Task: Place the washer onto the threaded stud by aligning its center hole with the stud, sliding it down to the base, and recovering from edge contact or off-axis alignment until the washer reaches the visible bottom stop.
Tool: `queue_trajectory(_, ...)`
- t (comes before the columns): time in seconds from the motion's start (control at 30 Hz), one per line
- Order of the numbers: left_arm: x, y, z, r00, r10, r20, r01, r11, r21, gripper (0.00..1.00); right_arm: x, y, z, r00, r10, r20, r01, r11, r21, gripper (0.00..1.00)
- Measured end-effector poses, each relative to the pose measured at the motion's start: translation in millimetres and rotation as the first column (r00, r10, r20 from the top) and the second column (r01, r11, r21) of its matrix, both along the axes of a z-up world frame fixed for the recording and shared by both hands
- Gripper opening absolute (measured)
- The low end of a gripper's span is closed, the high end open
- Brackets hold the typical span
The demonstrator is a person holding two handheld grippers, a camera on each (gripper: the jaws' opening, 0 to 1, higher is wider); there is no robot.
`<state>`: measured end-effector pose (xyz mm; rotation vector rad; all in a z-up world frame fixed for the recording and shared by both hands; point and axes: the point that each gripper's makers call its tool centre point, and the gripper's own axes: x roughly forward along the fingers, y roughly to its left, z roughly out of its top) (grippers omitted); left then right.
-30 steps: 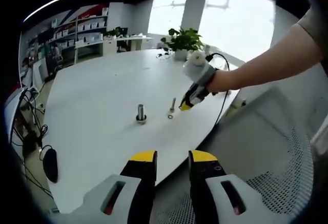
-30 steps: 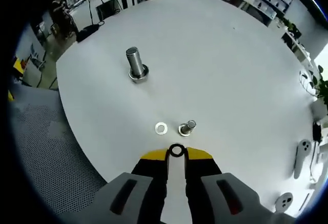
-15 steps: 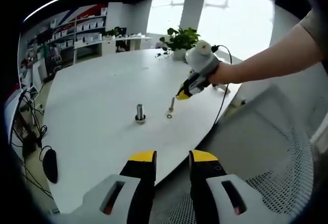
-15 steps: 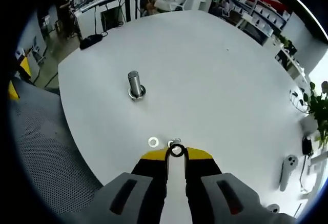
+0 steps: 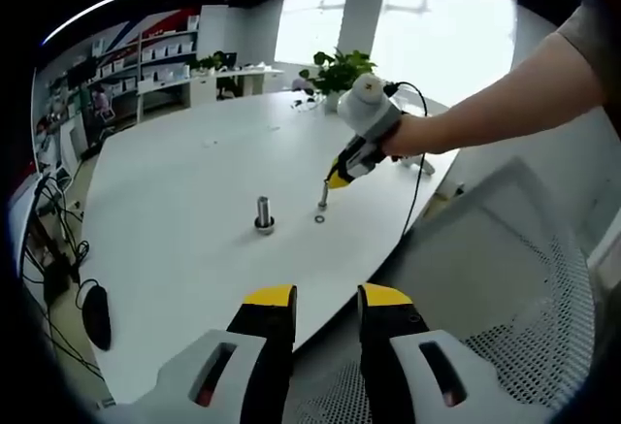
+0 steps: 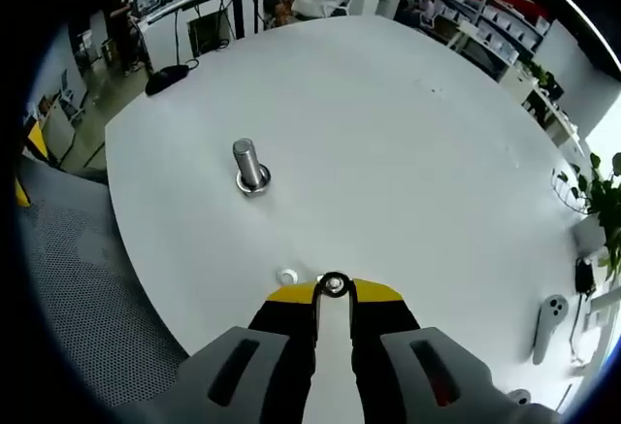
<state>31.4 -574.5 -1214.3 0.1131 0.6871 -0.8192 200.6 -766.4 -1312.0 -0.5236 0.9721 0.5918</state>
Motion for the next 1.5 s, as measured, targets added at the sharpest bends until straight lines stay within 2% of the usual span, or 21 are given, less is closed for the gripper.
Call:
queue_trajectory(0.33, -0.6, -0.3, -0.7, 1.0, -0.006, -0.004, 0.006, 1.0, 0.003, 0.23, 1.6, 2.0, -10.3, 0.999, 0.015, -0.035, -0.016, 1.0, -0.015, 0.14)
queue_trajectory(0.63, -0.9, -0.3, -1.7, 1.0, -0.003, -0.009, 0.003, 1.0, 0.003, 0.23, 4.2, -0.7, -37.6, 0.995, -0.005, -0.1, 0.003, 1.0, -0.017, 0.14)
queue_trajectory(0.83, -0.5, 0.2, -2.3, 1.0, 0.001, -0.013, -0.001, 1.0, 0.004, 0.23, 2.0, 0.7, -49.5, 0.992, -0.008, -0.126, 0.005, 1.0, -0.023, 0.14)
queue_trajectory(0.87, -0.8, 0.2, -2.4, 1.0, 0.0, -0.015, 0.0, 1.0, 0.004, 0.23, -0.4, 0.9, -50.3, 0.99, -0.014, -0.139, 0.011, 1.0, -0.025, 0.14)
queue_trajectory(0.9, -1.0, 0.0, -2.6, 1.0, -0.001, -0.016, 0.001, 1.0, 0.004, 0.23, 1.9, 5.2, -46.6, 0.993, -0.031, -0.116, 0.03, 1.0, -0.004, 0.14)
queue_trajectory(1.17, -1.6, -1.2, -2.8, 1.0, -0.009, -0.019, 0.009, 1.0, 0.003, 0.22, -4.4, 10.8, -37.7, 0.991, -0.037, -0.126, 0.037, 0.999, -0.001, 0.15)
queue_trajectory(1.33, -1.8, -1.4, -2.8, 1.0, -0.01, -0.02, 0.01, 1.0, 0.002, 0.22, -6.1, 5.5, -40.8, 0.99, -0.044, -0.138, 0.042, 0.999, -0.011, 0.16)
queue_trajectory(1.5, -2.2, -1.9, -3.1, 1.0, -0.014, -0.021, 0.014, 1.0, 0.003, 0.22, -19.8, 5.2, -37.8, 0.989, -0.049, -0.137, 0.047, 0.999, -0.017, 0.18)
